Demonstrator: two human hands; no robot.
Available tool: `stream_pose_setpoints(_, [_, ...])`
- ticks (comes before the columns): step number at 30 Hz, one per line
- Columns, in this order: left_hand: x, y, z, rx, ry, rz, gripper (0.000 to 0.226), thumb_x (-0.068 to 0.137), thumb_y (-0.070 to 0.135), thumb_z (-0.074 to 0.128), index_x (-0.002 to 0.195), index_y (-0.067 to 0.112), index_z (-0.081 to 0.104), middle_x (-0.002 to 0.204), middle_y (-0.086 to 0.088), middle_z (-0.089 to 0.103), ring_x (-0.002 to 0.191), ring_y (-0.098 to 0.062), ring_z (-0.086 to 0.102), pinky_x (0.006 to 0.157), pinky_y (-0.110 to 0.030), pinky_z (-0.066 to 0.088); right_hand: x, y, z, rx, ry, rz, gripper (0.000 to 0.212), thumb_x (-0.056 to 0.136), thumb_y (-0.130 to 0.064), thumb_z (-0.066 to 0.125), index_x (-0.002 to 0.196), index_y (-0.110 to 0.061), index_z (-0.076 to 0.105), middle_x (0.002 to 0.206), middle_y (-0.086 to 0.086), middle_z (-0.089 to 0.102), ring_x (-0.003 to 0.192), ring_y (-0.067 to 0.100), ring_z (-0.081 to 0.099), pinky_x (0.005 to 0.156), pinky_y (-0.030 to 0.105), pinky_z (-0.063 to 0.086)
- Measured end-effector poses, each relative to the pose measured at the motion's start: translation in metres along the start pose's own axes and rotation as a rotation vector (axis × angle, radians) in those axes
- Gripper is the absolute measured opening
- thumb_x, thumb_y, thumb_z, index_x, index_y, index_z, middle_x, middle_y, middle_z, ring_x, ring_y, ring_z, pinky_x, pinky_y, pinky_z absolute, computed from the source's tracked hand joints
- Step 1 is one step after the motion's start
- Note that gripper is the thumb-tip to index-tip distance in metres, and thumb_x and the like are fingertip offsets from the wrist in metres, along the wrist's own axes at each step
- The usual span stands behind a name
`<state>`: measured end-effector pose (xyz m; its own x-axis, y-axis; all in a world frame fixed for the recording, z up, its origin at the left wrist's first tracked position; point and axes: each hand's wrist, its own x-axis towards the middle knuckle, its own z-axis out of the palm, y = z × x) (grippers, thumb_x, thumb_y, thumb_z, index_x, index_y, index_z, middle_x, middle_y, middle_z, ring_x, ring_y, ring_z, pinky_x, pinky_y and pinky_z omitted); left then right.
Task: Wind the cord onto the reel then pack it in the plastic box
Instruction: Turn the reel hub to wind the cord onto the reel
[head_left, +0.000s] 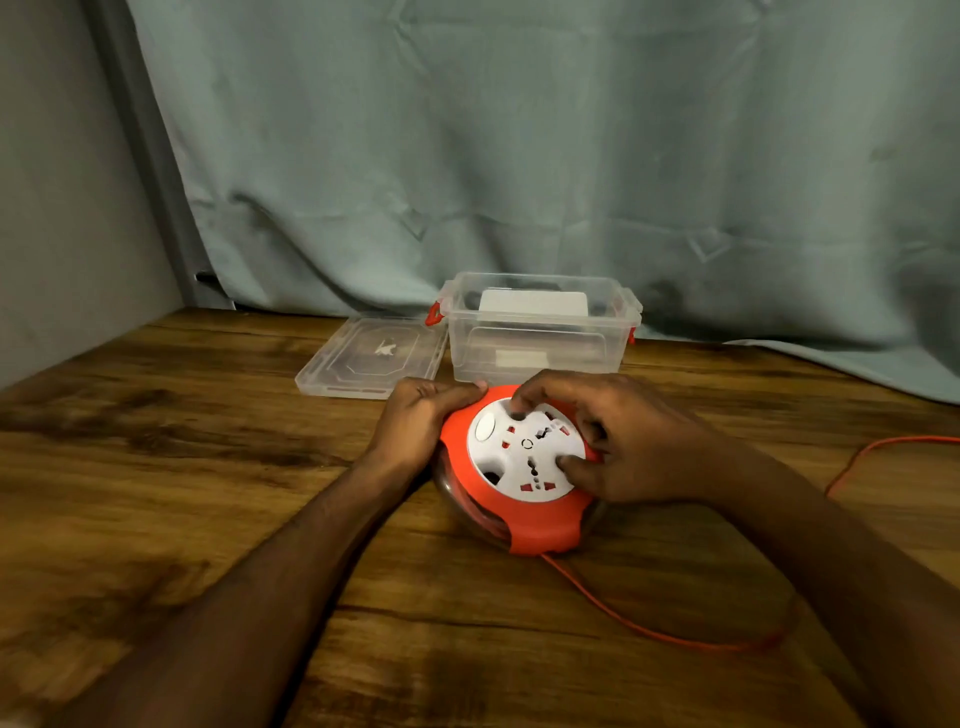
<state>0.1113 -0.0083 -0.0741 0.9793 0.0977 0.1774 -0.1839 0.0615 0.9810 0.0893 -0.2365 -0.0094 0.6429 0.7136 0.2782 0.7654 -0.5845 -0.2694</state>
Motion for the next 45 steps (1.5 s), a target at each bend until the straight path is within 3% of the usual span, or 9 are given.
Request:
stream_pose_setpoints(3, [-0.003, 0.002, 0.002, 0.013, -0.011, -0.002, 0.036, 0.093, 0.016, 0.069, 0.081, -0.018, 0.069, 0.067, -0.023, 0.069, 0.053, -0.027, 0.060, 0.054, -0.028, 0.047, 0.000, 0.007, -0.003, 0.049, -0.070, 0.039, 0.069, 0.081, -0.015, 0.081, 0.137, -0.037, 0.048, 0.089, -0.053, 0.055, 0.074, -0.024, 0.056, 0.054, 0.006, 0.044])
stream_pose_setpoints(7, [-0.004, 0.002, 0.001, 0.029, -0.045, 0.013, 0.039, 0.093, 0.020, 0.070, 0.090, -0.019, 0.071, 0.086, -0.040, 0.070, 0.067, -0.039, 0.066, 0.064, -0.034, 0.053, 0.001, 0.008, -0.004, 0.128, -0.066, 0.070, 0.090, 0.075, -0.026, 0.087, 0.140, -0.053, 0.030, 0.125, -0.025, 0.063, 0.099, -0.002, 0.068, 0.067, 0.020, 0.062])
stream_pose_setpoints(17, [-0.001, 0.000, 0.000, 0.044, -0.028, 0.005, 0.033, 0.092, 0.020, 0.071, 0.076, -0.009, 0.075, 0.082, -0.042, 0.068, 0.061, -0.034, 0.064, 0.061, -0.034, 0.051, 0.001, -0.004, 0.011, -0.157, 0.143, 0.059, 0.065, 0.061, -0.069, 0.081, 0.105, -0.040, 0.043, 0.075, -0.014, 0.064, 0.068, 0.001, 0.060, 0.056, 0.029, 0.047])
stream_pose_setpoints(24, [-0.002, 0.000, -0.001, 0.007, -0.022, -0.025, 0.033, 0.092, 0.019, 0.072, 0.085, -0.014, 0.075, 0.087, -0.042, 0.069, 0.071, -0.041, 0.065, 0.066, -0.037, 0.054, 0.005, -0.011, 0.020, -0.222, 0.160, 0.114, 0.059, 0.066, -0.069, 0.077, 0.057, -0.019, 0.047, 0.047, -0.011, 0.046, 0.048, 0.004, 0.046, 0.051, 0.023, 0.031])
stream_pose_setpoints(29, [-0.002, 0.001, 0.000, 0.017, -0.014, -0.045, 0.032, 0.092, 0.019, 0.072, 0.089, -0.013, 0.075, 0.087, -0.036, 0.073, 0.073, -0.042, 0.069, 0.072, -0.042, 0.055, 0.008, -0.023, 0.033, -0.287, 0.223, 0.210, 0.067, 0.071, -0.077, 0.064, 0.049, -0.019, 0.038, 0.048, -0.007, 0.038, 0.055, 0.010, 0.042, 0.059, 0.027, 0.030])
stream_pose_setpoints(36, [-0.004, 0.003, 0.001, 0.009, -0.009, -0.045, 0.032, 0.092, 0.018, 0.071, 0.092, -0.014, 0.075, 0.086, -0.032, 0.075, 0.071, -0.038, 0.072, 0.072, -0.042, 0.059, 0.012, -0.029, 0.048, -0.223, 0.347, 0.294, 0.066, 0.077, -0.067, 0.069, 0.048, -0.026, 0.026, 0.051, -0.010, 0.031, 0.066, 0.015, 0.045, 0.066, 0.029, 0.031])
stream_pose_setpoints(38, [-0.005, 0.004, 0.000, 0.007, -0.019, -0.049, 0.032, 0.093, 0.018, 0.070, 0.092, -0.013, 0.075, 0.084, -0.030, 0.075, 0.067, -0.035, 0.073, 0.068, -0.038, 0.060, 0.012, -0.025, 0.046, -0.237, 0.329, 0.278, 0.055, 0.078, -0.066, 0.066, 0.054, -0.021, 0.045, 0.053, -0.010, 0.044, 0.065, 0.012, 0.051, 0.062, 0.029, 0.033])
stream_pose_setpoints(41, [-0.005, 0.005, 0.000, 0.027, -0.024, -0.047, 0.034, 0.094, 0.021, 0.069, 0.094, -0.012, 0.075, 0.087, -0.031, 0.075, 0.072, -0.040, 0.073, 0.068, -0.039, 0.060, 0.009, -0.017, 0.030, -0.112, 0.255, 0.156, 0.025, 0.081, -0.049, 0.072, 0.091, -0.032, 0.057, 0.077, -0.017, 0.061, 0.069, 0.002, 0.058, 0.058, 0.021, 0.042])
stream_pose_setpoints(45, [-0.006, 0.005, 0.000, 0.042, -0.011, -0.025, 0.035, 0.094, 0.019, 0.068, 0.092, -0.016, 0.072, 0.087, -0.035, 0.073, 0.067, -0.037, 0.069, 0.061, -0.032, 0.056, 0.001, 0.001, 0.012, 0.119, 0.059, 0.037, 0.070, 0.071, -0.023, 0.079, 0.129, -0.039, 0.042, 0.118, -0.018, 0.063, 0.085, -0.005, 0.062, 0.065, 0.030, 0.062])
